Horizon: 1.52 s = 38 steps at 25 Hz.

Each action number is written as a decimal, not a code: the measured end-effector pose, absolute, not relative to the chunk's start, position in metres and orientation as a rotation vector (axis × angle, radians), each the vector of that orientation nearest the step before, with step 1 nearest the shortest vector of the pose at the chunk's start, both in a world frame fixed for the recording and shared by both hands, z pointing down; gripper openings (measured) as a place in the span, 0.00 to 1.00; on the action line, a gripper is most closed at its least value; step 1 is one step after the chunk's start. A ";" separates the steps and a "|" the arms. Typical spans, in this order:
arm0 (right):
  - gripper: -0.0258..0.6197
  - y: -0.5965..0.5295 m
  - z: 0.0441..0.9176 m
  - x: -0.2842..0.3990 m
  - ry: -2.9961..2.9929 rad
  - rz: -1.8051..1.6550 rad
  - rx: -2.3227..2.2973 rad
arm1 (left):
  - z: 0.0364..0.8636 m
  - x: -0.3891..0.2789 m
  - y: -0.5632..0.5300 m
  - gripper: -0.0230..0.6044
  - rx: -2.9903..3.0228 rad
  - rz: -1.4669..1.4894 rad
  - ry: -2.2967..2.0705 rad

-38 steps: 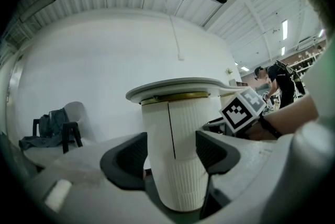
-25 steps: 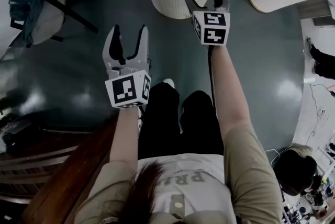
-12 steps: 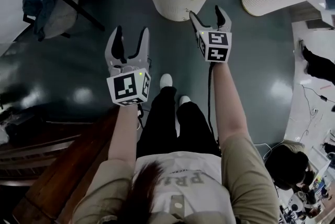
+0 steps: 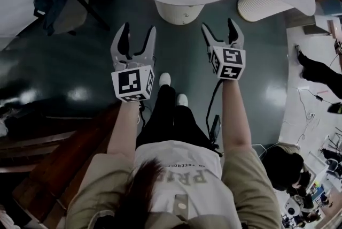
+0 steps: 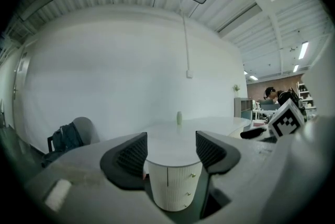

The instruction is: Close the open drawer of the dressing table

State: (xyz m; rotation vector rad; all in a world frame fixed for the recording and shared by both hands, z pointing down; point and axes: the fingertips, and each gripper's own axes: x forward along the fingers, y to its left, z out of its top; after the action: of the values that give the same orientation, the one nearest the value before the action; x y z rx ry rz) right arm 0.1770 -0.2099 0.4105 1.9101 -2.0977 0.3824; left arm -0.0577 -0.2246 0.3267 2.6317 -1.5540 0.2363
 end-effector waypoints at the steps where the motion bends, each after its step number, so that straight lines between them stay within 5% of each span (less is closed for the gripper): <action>1: 0.65 -0.204 0.394 0.179 -2.106 0.367 1.919 | 0.317 -0.057 -0.222 0.52 2.641 0.231 -1.549; 11: 0.65 -0.170 0.246 0.172 -2.285 0.298 2.000 | 0.211 -0.073 -0.215 0.52 2.727 0.130 -1.617; 21: 0.42 -0.143 0.166 0.158 -2.374 0.184 2.117 | 0.154 -0.080 -0.207 0.52 2.796 0.085 -1.638; 38: 0.06 -0.146 0.144 0.158 -2.244 0.002 2.156 | 0.160 -0.094 -0.220 0.11 2.776 0.198 -1.737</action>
State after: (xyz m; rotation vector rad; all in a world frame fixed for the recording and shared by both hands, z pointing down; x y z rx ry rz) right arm 0.1582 -0.1459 0.1441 2.1556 -2.2435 0.0020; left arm -0.0941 -0.2202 0.1600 2.7755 -1.7366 0.1983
